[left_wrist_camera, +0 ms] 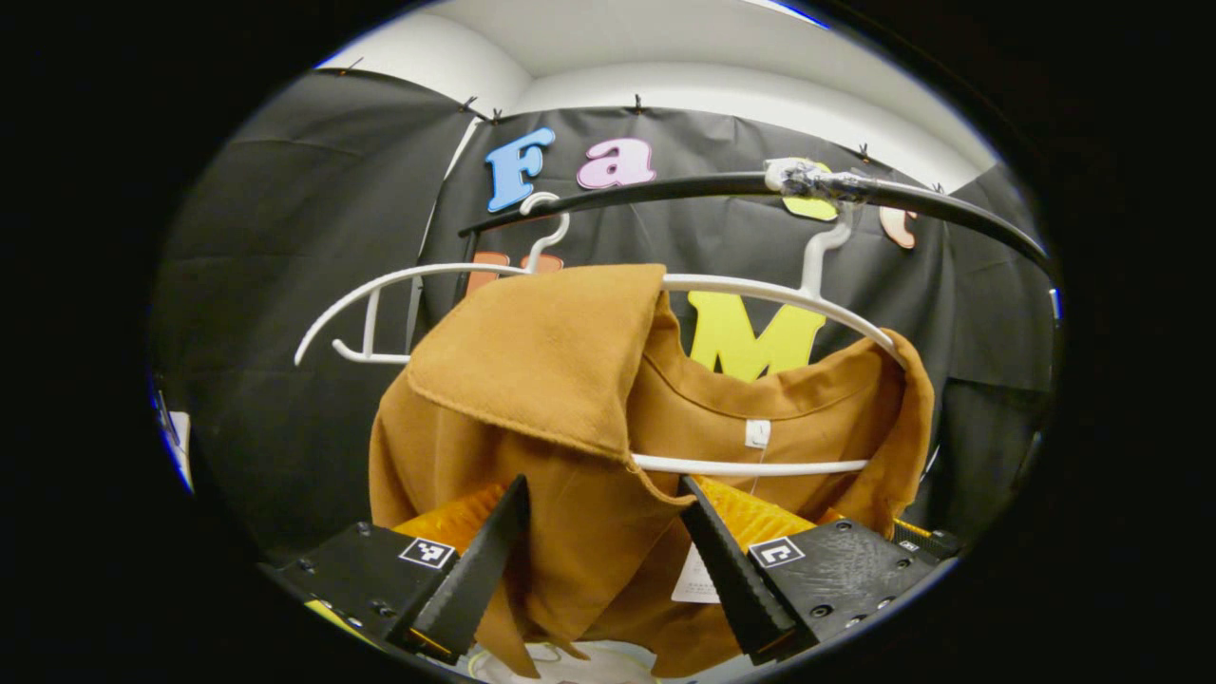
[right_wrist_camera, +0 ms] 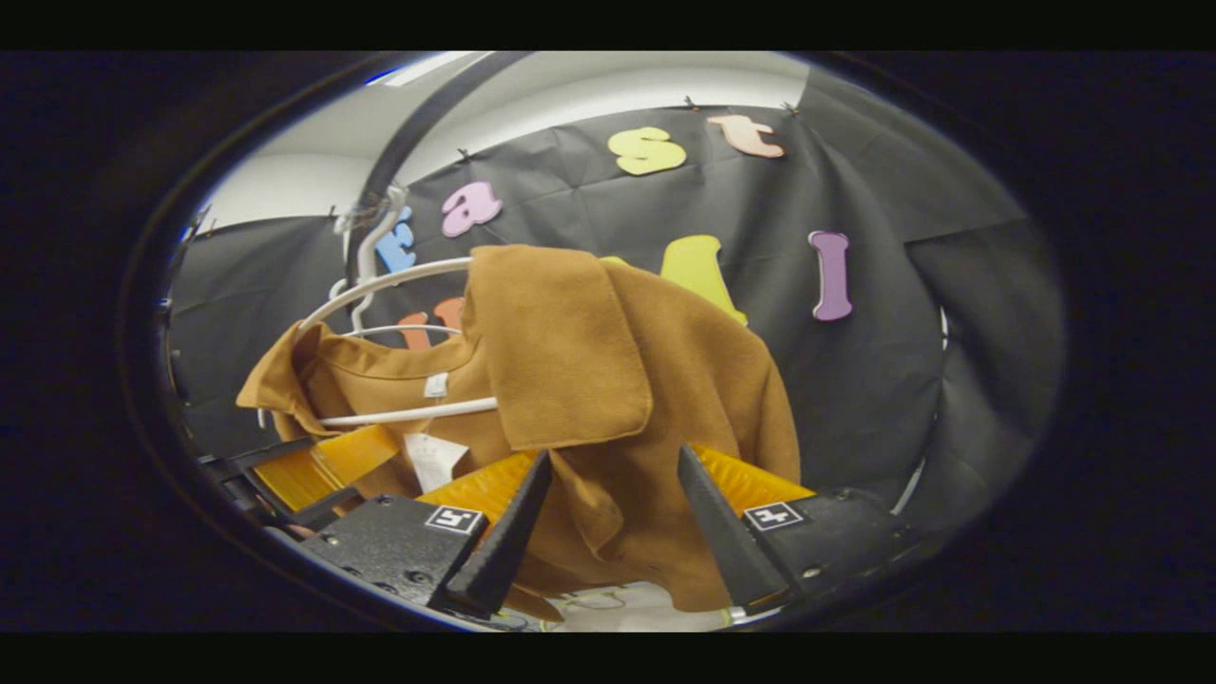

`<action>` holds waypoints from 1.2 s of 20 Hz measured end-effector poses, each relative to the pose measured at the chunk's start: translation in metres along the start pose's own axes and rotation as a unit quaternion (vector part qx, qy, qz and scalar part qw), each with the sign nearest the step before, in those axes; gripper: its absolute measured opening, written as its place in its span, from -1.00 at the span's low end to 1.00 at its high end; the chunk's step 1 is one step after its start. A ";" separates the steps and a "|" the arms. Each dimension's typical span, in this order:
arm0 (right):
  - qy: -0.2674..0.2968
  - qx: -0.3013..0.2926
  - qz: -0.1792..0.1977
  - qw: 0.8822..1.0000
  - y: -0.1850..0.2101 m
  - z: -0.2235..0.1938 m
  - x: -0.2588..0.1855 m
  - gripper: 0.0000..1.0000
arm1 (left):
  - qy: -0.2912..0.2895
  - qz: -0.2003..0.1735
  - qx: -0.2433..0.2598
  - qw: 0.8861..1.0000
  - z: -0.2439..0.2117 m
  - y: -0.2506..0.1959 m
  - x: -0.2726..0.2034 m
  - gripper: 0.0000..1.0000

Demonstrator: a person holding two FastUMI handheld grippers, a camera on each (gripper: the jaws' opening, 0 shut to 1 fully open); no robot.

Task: Grasp the clothes on the hanger with both hands and then place them into the laundry hamper below.

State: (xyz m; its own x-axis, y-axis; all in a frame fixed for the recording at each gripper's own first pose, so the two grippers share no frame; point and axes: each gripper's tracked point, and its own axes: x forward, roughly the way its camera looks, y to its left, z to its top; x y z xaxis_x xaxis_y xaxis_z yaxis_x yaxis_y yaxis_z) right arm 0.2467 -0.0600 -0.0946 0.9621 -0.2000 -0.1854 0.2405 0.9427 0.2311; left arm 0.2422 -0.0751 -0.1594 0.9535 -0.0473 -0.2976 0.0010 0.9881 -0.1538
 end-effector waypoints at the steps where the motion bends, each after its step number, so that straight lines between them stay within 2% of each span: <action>1: -0.003 0.007 -0.005 1.000 -0.002 0.003 0.005 0.67 | -0.002 0.003 0.005 1.000 0.001 0.001 0.003 0.94; 2: -0.003 0.013 -0.010 1.000 -0.004 0.002 0.009 0.64 | -0.004 0.007 0.010 1.000 0.001 0.003 0.005 1.00; 3: -0.003 0.019 -0.012 1.000 -0.005 0.003 0.013 0.57 | -0.006 0.012 0.012 1.000 0.002 0.005 0.008 0.94; 4: -0.004 0.025 -0.014 1.000 -0.006 0.004 0.015 0.43 | -0.009 0.012 0.012 1.000 0.002 0.003 0.008 1.00; 5: -0.006 0.028 -0.018 0.999 -0.007 0.004 0.017 0.29 | -0.012 0.015 0.013 1.000 0.002 0.003 0.012 0.89; 6: -0.006 0.028 -0.025 0.999 -0.010 0.003 0.020 0.28 | -0.013 0.018 0.013 1.000 0.003 0.006 0.012 0.76; 7: -0.008 0.028 -0.026 0.999 -0.010 0.003 0.018 0.04 | -0.015 0.015 0.013 1.000 0.002 0.006 0.015 0.63; 8: -0.010 0.029 -0.025 0.999 -0.009 0.003 0.015 -0.10 | -0.012 0.010 0.015 1.000 0.001 0.005 0.013 0.49; 10: -0.014 0.030 -0.018 0.999 -0.007 0.004 0.010 -0.43 | -0.011 0.027 0.020 0.999 -0.002 0.017 0.012 -0.46; 11: -0.015 0.030 -0.017 0.999 -0.009 0.005 0.008 -0.51 | -0.006 0.014 0.016 1.000 -0.003 0.012 0.007 -0.93; 16: -0.024 0.033 -0.015 0.999 -0.018 0.010 -0.016 -0.78 | -0.002 -0.026 -0.003 1.000 0.005 0.012 -0.015 -0.91; 17: -0.020 0.034 -0.013 0.999 -0.018 0.012 -0.021 -0.84 | -0.002 -0.021 -0.002 1.000 0.008 0.019 -0.019 -0.80; 18: -0.021 0.034 -0.011 0.999 -0.020 0.014 -0.025 -0.86 | -0.003 -0.026 -0.005 1.000 0.013 0.020 -0.023 -1.00; 19: -0.022 0.032 -0.009 0.999 -0.021 0.017 -0.028 -0.88 | -0.002 -0.040 -0.006 0.999 0.016 0.017 -0.025 -0.91; 20: -0.027 0.030 -0.008 0.999 -0.023 0.020 -0.033 -0.88 | -0.006 -0.039 0.000 0.999 0.020 0.019 -0.030 -0.99; 22: -0.040 0.031 -0.011 0.999 -0.029 0.029 -0.042 -0.87 | -0.022 -0.036 0.012 0.999 0.033 0.026 -0.043 -0.99; 23: -0.048 0.030 -0.016 0.998 -0.032 0.033 -0.047 -0.88 | -0.027 -0.026 0.014 0.999 0.036 0.032 -0.048 -0.89; 24: -0.056 0.029 -0.020 0.998 -0.036 0.036 -0.050 -0.88 | -0.028 -0.017 0.011 0.999 0.039 0.038 -0.052 -0.89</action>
State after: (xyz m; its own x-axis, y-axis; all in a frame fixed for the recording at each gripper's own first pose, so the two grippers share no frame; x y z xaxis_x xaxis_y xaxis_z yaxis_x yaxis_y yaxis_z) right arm 0.1950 -0.0933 -0.0591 0.9594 -0.2682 -0.0873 0.2820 0.9170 0.2820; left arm 0.2039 -0.0290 -0.1132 0.9684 -0.0741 -0.2382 0.0405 0.9889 -0.1427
